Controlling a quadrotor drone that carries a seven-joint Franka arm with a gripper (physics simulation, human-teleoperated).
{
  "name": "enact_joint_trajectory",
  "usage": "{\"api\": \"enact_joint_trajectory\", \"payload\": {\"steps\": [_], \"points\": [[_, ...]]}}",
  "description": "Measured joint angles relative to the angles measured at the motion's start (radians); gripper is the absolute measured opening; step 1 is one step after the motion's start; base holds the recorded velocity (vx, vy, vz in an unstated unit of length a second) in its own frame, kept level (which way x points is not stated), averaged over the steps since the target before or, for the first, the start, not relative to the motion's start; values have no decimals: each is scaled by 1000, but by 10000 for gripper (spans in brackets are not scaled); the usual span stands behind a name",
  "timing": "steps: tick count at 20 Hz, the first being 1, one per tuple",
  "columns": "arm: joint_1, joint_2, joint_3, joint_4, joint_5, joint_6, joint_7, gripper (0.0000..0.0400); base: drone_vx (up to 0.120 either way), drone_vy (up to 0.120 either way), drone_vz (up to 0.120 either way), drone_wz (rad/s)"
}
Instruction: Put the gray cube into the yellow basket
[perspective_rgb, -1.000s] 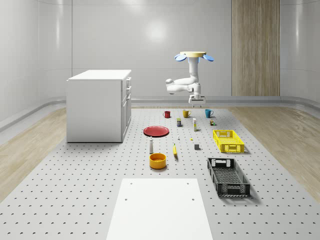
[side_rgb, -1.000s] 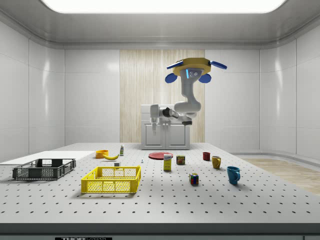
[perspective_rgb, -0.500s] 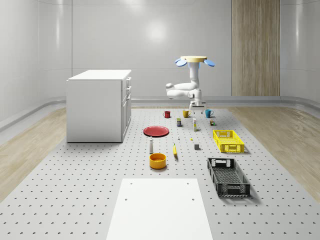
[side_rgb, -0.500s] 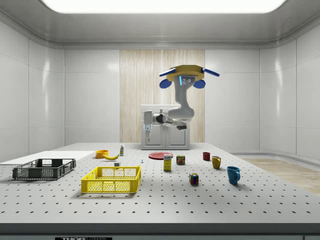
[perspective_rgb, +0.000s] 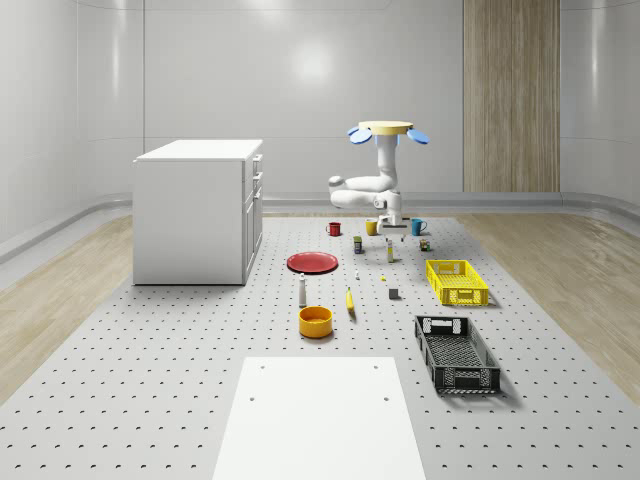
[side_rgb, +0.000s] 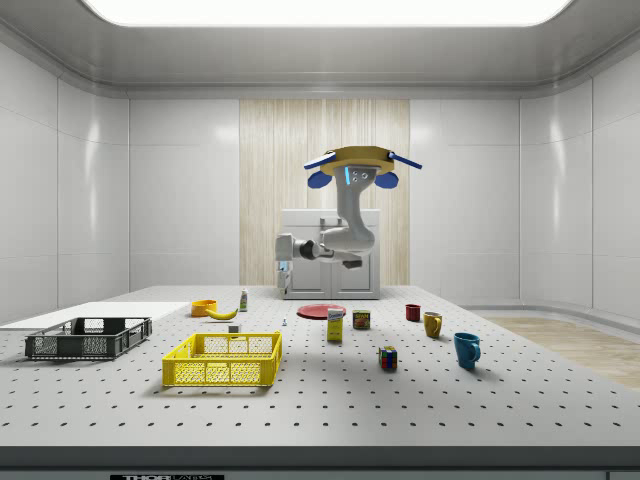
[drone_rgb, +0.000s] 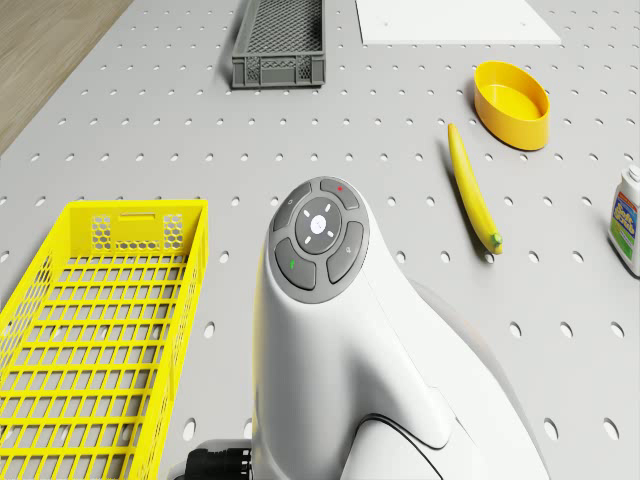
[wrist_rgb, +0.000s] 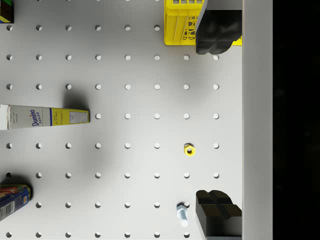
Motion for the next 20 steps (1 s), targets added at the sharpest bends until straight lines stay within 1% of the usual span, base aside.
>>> {"api": "enact_joint_trajectory", "payload": {"steps": [4, 5, 14, 16, 17, 20], "points": [[-2, -10, 2, 1, 5, 10, 2, 400, 120, -120, -120, 0], [-3, -13, 2, 1, 6, 12, 3, 400, 120, -40, -120, 0], [-8, -34, 6, 2, 15, 32, 7, 400, 120, 0, -120, 0], [-9, -39, 7, 2, 17, 36, 8, 400, 40, 0, -120, 0], [-10, -41, 7, 2, 18, 38, 8, 400, 80, 0, -80, 0], [-11, -48, 8, 2, 20, 44, 9, 400, 120, 0, 0, 0]]}}
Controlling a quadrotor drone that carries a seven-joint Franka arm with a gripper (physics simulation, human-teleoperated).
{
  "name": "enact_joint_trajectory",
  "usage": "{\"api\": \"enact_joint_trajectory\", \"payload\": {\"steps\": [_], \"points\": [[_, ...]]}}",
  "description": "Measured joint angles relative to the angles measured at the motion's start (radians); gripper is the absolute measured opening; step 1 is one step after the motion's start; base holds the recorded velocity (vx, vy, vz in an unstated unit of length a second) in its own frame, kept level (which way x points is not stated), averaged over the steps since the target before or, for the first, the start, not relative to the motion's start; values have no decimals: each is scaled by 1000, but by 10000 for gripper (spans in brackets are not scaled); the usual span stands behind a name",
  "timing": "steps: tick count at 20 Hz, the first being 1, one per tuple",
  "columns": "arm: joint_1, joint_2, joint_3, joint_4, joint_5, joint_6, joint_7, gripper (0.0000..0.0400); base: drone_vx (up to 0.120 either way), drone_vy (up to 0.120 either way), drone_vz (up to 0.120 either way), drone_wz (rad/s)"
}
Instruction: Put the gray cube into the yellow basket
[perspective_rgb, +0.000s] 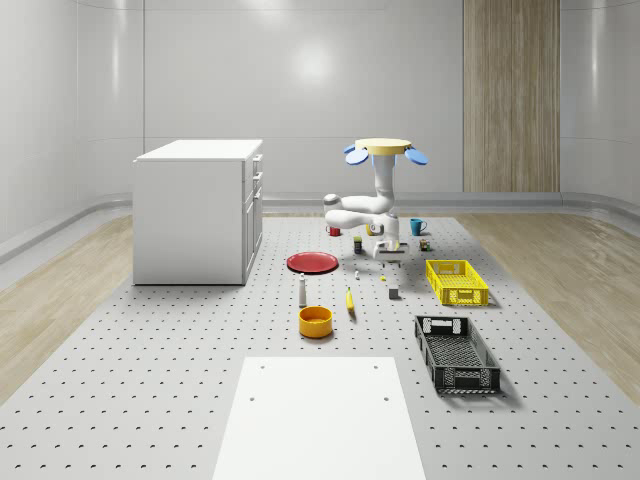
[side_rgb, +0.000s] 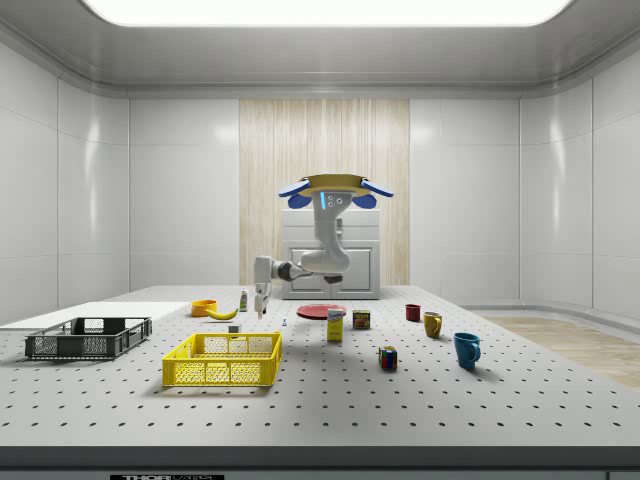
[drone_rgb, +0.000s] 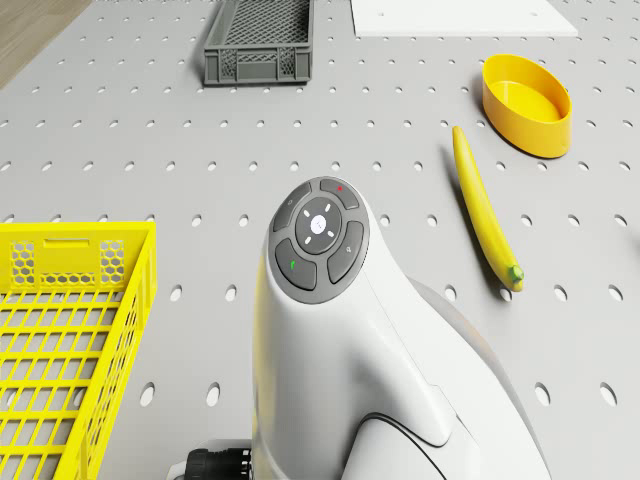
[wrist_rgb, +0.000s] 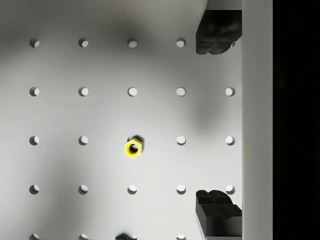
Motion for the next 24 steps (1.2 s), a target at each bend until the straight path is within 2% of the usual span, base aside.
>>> {"api": "enact_joint_trajectory", "payload": {"steps": [10, 14, 18, 21, 24], "points": [[-4, -20, 3, 1, 8, 18, 4, 400, 120, 0, 0, 0], [-6, -27, 4, 1, 11, 25, 5, 400, 10, 0, 0, 0], [-8, -34, 5, 1, 14, 31, 6, 400, 120, -10, 0, 0], [-9, -38, 6, 2, 16, 36, 7, 400, 93, -93, 0, 0], [-10, -43, 7, 2, 18, 40, 8, 400, 0, 0, -93, 0]]}}
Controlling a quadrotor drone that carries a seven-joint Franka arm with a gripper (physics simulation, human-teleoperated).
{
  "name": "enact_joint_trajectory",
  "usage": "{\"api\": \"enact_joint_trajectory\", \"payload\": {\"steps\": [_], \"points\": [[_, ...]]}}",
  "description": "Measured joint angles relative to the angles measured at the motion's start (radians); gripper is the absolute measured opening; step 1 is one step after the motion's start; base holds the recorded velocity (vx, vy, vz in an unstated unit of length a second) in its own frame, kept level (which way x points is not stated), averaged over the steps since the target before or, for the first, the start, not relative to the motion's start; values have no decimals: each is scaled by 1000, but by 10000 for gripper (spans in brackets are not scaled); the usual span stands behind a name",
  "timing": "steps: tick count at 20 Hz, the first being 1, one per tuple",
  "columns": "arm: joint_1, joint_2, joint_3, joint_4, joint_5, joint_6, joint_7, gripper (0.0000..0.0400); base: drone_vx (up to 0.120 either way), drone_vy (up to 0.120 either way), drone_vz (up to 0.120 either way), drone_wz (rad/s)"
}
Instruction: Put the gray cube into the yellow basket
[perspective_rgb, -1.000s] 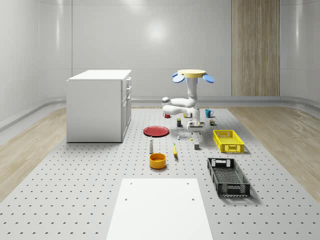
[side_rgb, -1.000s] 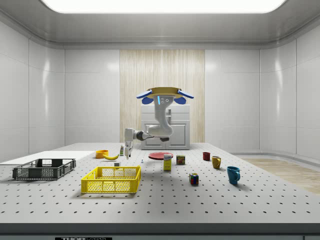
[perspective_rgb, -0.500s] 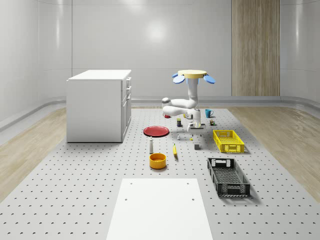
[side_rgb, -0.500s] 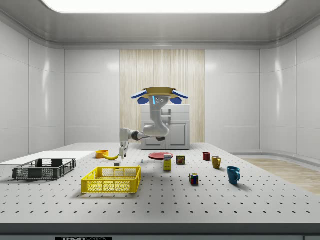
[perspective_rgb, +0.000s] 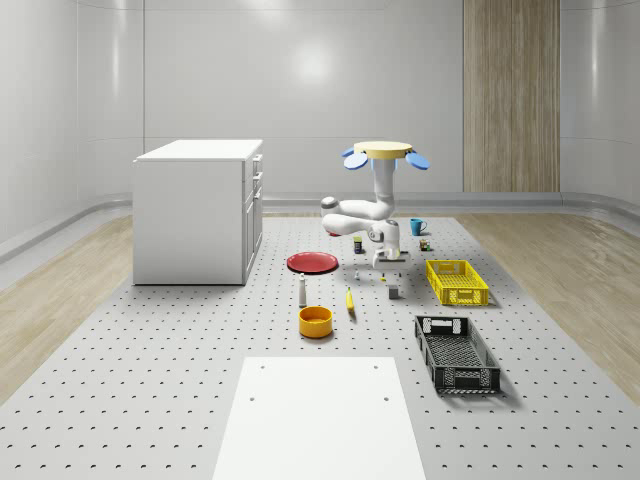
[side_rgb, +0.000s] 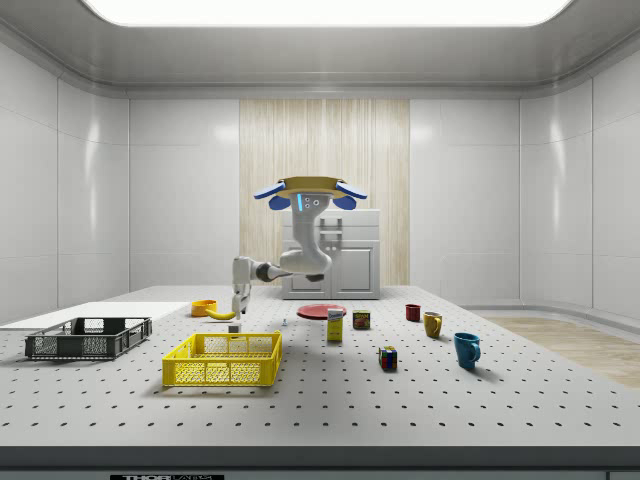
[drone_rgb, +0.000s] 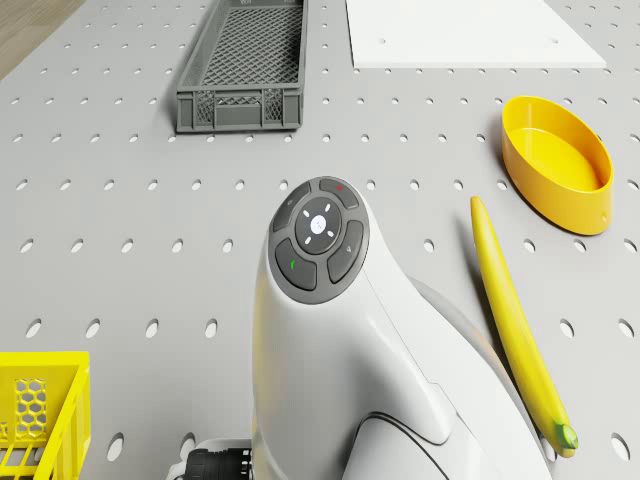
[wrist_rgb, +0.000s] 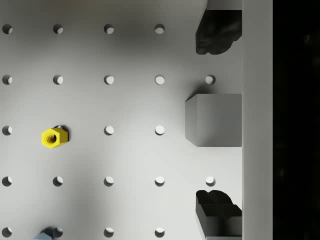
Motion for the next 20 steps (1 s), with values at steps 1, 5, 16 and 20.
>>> {"api": "enact_joint_trajectory", "payload": {"steps": [1, 5, 16, 20], "points": [[0, -2, 0, 0, 1, 1, 0, 400, 0, 0, -120, 0], [-2, -7, 1, 0, 3, 7, 1, 400, 70, 0, 0, 0], [-12, -25, -81, 17, -71, 50, 1, 400, 25, 0, 0, 0], [-19, -28, -123, 28, -110, 68, 1, 400, 0, 0, 0, 0]]}}
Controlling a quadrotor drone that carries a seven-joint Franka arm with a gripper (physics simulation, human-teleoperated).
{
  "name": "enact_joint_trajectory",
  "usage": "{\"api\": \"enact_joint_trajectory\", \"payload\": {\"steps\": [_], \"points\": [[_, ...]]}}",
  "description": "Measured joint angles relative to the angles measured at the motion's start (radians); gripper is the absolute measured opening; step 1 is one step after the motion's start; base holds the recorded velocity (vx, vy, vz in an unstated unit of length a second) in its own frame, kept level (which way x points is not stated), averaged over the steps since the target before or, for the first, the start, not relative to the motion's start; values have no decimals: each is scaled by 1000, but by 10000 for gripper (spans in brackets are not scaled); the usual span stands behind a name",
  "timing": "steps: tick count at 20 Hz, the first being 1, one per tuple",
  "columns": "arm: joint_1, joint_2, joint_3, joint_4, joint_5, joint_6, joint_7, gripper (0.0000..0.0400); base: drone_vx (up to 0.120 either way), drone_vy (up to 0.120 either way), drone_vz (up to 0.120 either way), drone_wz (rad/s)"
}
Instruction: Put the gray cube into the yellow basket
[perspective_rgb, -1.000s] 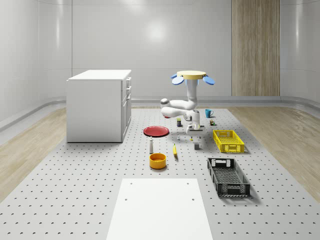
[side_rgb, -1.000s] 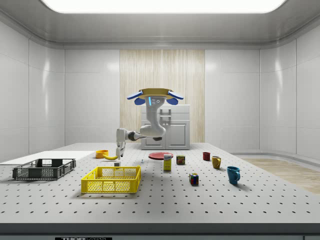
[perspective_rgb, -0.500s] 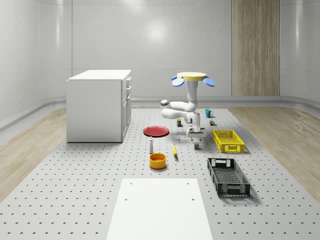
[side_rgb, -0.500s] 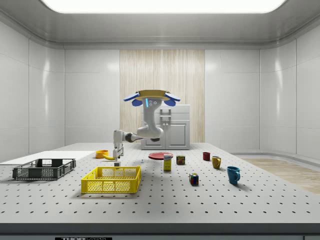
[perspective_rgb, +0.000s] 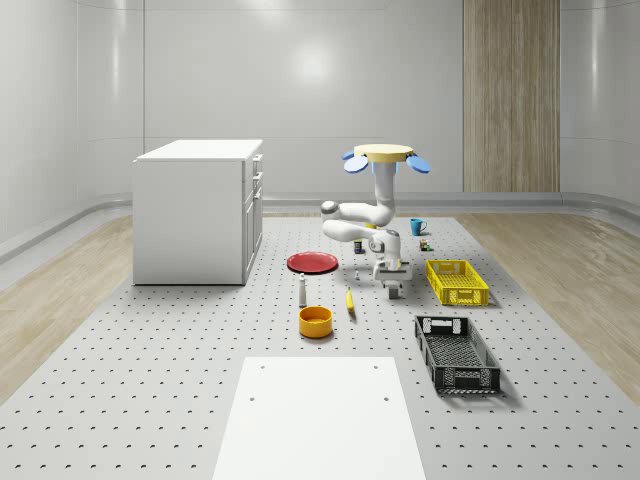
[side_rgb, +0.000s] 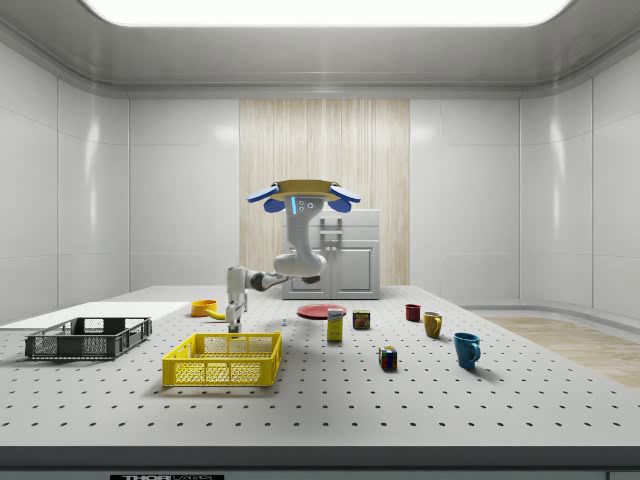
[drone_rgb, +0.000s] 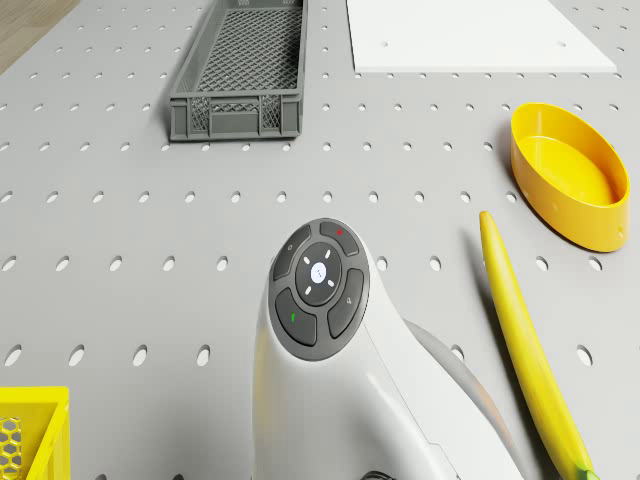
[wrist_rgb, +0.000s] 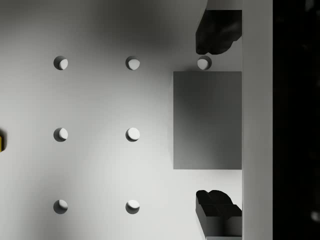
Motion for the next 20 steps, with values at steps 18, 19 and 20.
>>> {"api": "enact_joint_trajectory", "payload": {"steps": [18, 19, 20], "points": [[-49, 14, -25, 51, -25, 12, 3, 400, 0, 0, 0, 0], [-50, 14, -28, 53, -29, 13, 3, 400, 0, 0, 0, 0], [-51, 14, -31, 54, -31, 14, 3, 400, 0, 0, 0, 0]]}}
